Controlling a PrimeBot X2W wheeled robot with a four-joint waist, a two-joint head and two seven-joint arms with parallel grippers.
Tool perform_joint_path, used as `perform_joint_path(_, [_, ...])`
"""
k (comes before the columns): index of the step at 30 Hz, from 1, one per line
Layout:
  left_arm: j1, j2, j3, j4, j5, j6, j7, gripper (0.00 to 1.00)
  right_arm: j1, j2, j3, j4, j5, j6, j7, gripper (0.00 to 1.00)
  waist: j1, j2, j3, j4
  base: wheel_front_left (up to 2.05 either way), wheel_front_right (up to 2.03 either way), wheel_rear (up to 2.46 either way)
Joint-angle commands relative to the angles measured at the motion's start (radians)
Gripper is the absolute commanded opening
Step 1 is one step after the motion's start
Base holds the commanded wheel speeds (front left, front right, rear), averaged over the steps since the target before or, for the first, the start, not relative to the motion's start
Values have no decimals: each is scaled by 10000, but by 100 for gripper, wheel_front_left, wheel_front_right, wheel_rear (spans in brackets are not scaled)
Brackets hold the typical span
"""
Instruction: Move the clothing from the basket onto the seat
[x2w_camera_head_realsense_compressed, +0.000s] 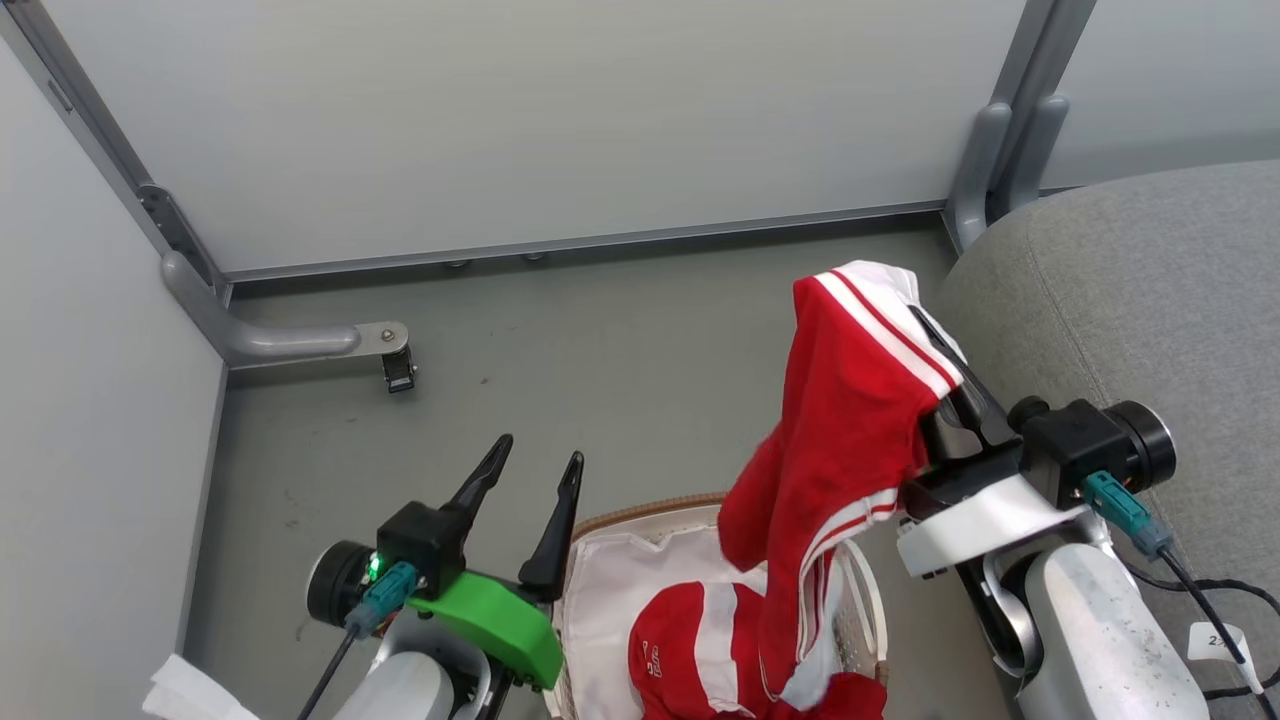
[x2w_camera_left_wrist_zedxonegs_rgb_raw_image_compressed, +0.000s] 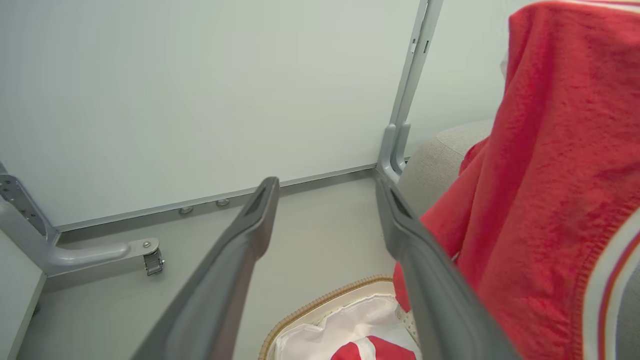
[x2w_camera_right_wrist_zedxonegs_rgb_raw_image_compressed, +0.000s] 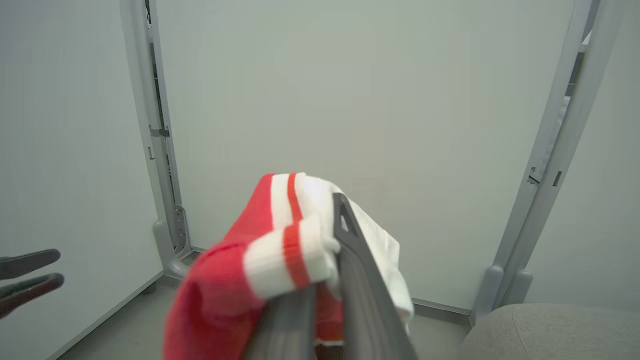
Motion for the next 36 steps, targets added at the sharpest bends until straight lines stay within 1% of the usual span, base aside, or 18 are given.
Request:
perform_joint_path(1, [290,-75,241,-35,139,-104,-7,100,149,-30,-70,-46,-26,-8,-24,0,0,108,5,-7,0,0,0])
perform_joint_path(6, [891,-368,989,-31,635,-419,-7,100,366,-30,-190,-21,-7,-7,-24,0,0,108,-33,-20,0,0,0])
perform_joint_path(10, [1082,-588,1365,23,1064,-634,-8,100,489,-32,-254,18,-6,-7,-24,0,0,108,-71,-33,0,0,0])
perform_joint_path(17, [1212,-867,1712,61,1608,-890,-8,100,577,-32,-460,14,-92,-8,-24,0,0,108,-87,-194,0,0,0])
perform_joint_path(23, [1268,-1017,1793,93,1894,-1017,-8,100,577,-32,-661,5,-160,-7,-24,0,0,108,-33,-476,0,0,0])
perform_joint_path(25, [1259,-1053,1798,79,2007,-1061,-7,100,513,-32,-711,-25,-177,-7,-24,0,0,108,21,-651,0,0,0])
perform_joint_path(29, [1211,-1103,1714,30,2190,-1100,-9,100,309,-29,-785,-111,-172,-7,-24,0,0,108,212,-1247,0,0,0])
perform_joint_path(36, [841,-1112,1494,-20,2369,-1155,-9,100,192,-32,-719,-134,-46,-8,-24,0,0,108,750,-2727,0,0,0])
